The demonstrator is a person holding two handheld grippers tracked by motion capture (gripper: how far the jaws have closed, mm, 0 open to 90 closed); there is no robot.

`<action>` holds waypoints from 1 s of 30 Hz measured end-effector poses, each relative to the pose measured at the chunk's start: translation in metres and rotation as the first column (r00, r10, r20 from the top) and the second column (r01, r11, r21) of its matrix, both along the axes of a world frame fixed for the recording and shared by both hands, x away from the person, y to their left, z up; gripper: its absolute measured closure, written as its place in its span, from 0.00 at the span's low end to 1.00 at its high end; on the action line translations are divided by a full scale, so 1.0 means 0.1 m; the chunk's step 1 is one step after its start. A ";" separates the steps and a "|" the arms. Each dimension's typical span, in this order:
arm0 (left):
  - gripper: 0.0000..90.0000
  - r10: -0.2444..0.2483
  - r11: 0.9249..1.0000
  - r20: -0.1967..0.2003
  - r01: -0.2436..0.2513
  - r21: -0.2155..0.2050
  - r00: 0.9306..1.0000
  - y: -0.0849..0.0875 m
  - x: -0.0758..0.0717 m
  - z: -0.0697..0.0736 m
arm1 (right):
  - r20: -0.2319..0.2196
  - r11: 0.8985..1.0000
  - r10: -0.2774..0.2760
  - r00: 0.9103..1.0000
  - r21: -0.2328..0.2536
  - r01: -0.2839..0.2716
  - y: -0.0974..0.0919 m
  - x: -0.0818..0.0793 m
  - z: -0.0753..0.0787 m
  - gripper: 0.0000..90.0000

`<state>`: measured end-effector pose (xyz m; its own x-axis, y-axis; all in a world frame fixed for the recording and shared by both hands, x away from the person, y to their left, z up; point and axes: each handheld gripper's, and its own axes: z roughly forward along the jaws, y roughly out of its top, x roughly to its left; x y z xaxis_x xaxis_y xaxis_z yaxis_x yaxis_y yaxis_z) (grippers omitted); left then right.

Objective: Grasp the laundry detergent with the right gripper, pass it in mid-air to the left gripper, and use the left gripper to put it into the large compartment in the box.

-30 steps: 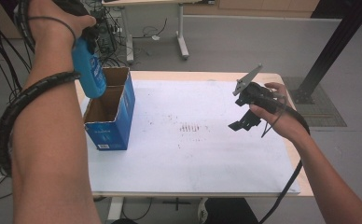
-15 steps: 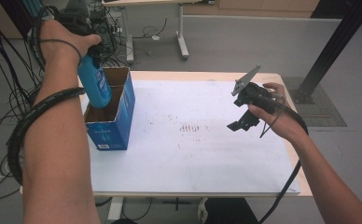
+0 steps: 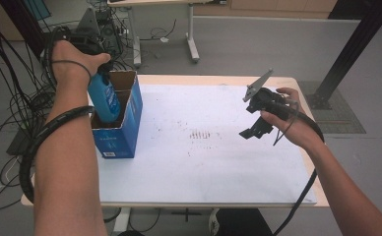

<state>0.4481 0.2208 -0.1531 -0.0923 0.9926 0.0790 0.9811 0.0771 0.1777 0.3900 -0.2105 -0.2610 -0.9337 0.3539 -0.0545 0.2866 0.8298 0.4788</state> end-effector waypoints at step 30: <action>0.42 -0.037 0.999 -0.028 0.037 0.002 0.999 -0.04 -0.03 -0.75 | -0.009 1.000 0.007 1.000 -0.029 -0.007 0.07 0.01 -0.07 0.06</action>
<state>0.4452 0.2171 -0.2281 -0.0530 0.9951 0.0832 0.9878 0.0401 0.1503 0.3907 -0.2035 -0.2680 -0.9366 0.3459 -0.0560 0.2851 0.8452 0.4521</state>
